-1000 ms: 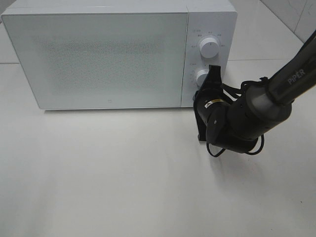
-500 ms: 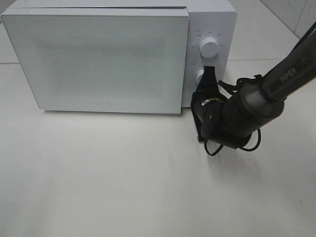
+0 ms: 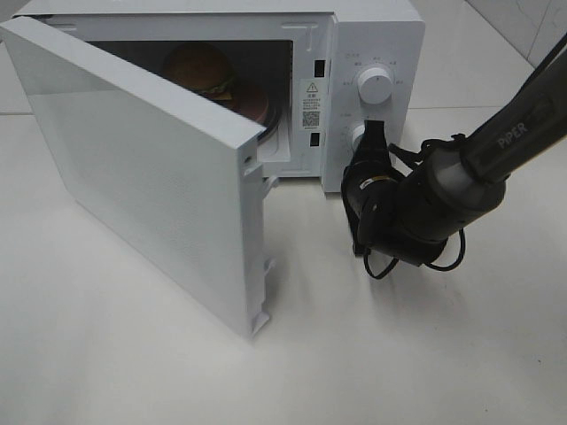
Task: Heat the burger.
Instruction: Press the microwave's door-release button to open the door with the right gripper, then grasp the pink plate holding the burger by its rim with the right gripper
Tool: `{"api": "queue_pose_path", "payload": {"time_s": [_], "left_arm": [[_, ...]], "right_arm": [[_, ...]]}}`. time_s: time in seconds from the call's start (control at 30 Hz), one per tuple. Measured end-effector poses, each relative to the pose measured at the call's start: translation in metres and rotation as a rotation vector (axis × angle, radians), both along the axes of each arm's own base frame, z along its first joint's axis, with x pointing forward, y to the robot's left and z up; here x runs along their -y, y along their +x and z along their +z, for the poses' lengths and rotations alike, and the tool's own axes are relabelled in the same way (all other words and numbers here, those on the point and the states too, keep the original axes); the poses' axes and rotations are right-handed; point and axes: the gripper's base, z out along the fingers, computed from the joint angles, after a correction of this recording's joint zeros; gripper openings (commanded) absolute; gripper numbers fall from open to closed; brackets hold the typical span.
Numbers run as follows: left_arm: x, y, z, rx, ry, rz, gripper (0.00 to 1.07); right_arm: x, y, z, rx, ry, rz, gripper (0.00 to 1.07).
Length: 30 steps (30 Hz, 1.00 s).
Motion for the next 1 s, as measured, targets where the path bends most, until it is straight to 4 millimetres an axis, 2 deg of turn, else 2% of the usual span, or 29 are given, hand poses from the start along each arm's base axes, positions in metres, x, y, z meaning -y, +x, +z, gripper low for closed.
{"api": "queue_pose_path", "payload": {"time_s": [0.43,0.7,0.87,1.0], "left_arm": [[0.000,0.000,0.000,0.000,0.000,0.000,1.00],[0.000,0.000,0.000,0.000,0.000,0.000,1.00],[0.000,0.000,0.000,0.000,0.000,0.000,1.00],[0.000,0.000,0.000,0.000,0.000,0.000,1.00]], "right_arm": [[-0.001,-0.002,0.002,-0.020,0.037,-0.012,0.00],[0.000,-0.008,0.009,-0.021,0.021,0.055,0.00],[-0.002,-0.020,0.011,-0.041,0.013,0.104,0.00],[-0.010,-0.037,0.014,-0.093,-0.021,0.227,0.00]]}}
